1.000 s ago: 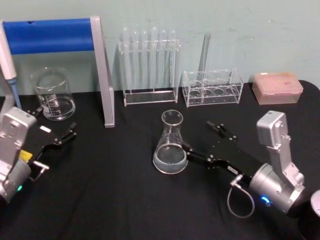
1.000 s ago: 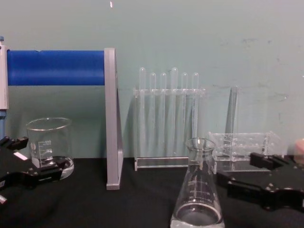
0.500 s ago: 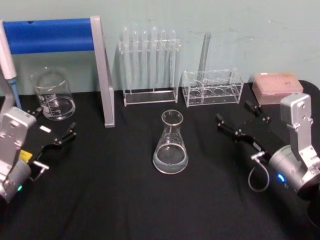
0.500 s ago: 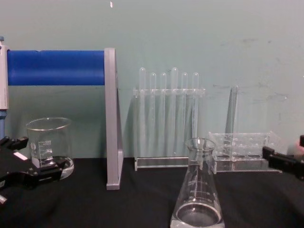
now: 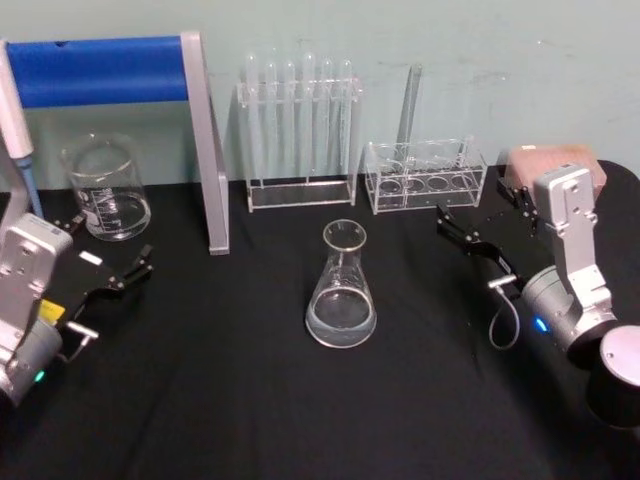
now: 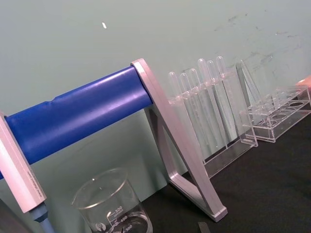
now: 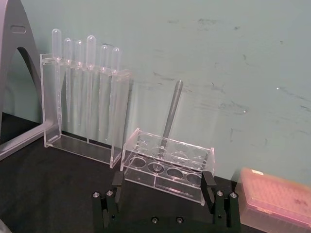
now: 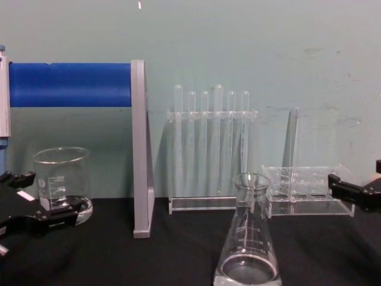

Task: Grasp the erlenmeyer flask with one hand, shake it three times, then place it back.

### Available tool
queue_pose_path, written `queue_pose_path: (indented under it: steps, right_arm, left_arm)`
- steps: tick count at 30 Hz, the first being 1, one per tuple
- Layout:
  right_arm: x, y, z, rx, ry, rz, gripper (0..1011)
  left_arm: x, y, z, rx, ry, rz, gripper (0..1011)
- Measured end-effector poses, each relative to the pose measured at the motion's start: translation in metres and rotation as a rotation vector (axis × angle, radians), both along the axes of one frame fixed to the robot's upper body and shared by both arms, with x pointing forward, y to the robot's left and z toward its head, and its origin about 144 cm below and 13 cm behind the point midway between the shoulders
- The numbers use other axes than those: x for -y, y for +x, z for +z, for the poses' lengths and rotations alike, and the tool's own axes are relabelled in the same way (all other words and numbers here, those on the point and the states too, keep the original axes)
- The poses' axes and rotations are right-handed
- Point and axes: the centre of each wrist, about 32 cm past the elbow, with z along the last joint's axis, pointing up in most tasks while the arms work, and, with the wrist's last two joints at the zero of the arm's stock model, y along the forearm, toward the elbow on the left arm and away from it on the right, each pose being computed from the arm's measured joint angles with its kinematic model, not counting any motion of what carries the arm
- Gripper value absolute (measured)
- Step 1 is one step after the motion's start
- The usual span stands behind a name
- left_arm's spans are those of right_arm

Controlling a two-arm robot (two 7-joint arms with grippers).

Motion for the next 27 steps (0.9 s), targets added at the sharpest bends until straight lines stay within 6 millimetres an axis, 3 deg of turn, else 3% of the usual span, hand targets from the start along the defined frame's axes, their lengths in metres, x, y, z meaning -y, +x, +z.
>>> queue_pose_path:
  steps: [27]
  right_arm:
    - [0.0008, -0.0008, 0.0005, 0.001, 0.001, 0.000, 1000]
  left_arm:
    - [0.0000, 0.0000, 0.0000, 0.000, 0.000, 0.000, 1001]
